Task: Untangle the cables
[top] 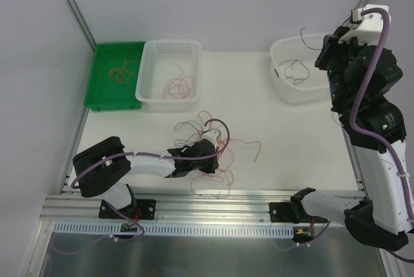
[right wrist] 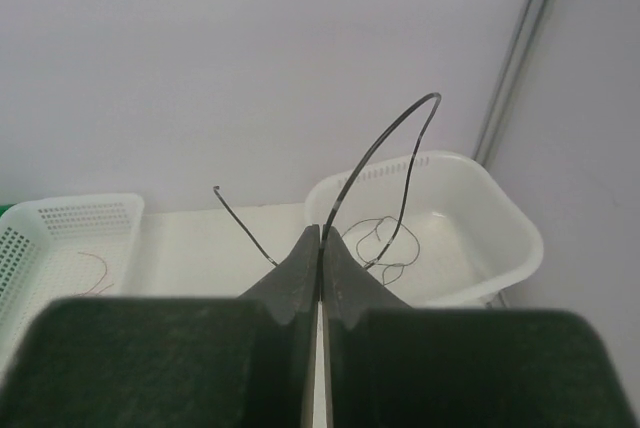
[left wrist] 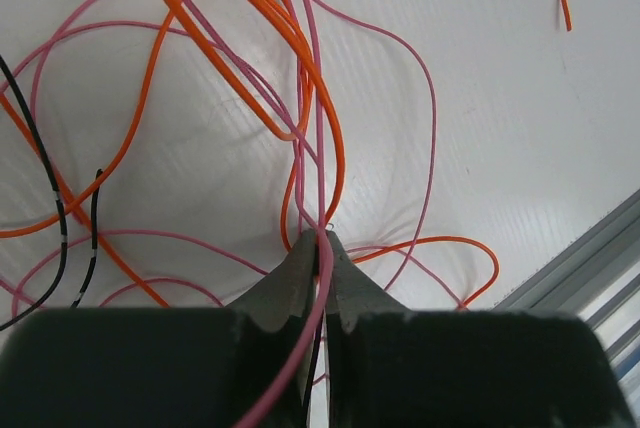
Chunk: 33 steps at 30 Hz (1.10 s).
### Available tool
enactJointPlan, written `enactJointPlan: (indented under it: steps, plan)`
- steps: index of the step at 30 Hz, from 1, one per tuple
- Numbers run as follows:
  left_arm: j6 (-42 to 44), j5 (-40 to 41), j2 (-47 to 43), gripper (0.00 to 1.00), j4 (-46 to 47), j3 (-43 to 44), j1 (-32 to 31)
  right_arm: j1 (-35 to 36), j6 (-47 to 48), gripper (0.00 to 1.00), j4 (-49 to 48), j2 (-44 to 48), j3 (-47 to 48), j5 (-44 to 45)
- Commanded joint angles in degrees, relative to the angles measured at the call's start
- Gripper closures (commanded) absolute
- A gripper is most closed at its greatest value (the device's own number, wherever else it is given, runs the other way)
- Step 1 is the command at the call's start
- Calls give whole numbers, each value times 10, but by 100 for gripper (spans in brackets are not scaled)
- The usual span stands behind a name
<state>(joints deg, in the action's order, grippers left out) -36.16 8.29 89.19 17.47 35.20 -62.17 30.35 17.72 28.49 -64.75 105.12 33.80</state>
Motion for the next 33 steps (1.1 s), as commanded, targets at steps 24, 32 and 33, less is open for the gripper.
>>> enactJointPlan:
  steps: [24, 32, 33]
  plan:
    - [79, -236, -261, 1, -362, 211, 257, -167, 5, 99, -128, -192, 128, -126]
    - [195, -125, -393, 1, -434, 172, 369, -218, 21, 99, -220, -287, 182, -167]
    - [206, -109, -418, 1, -436, 170, 369, -225, 21, 99, -240, -298, 183, -170]
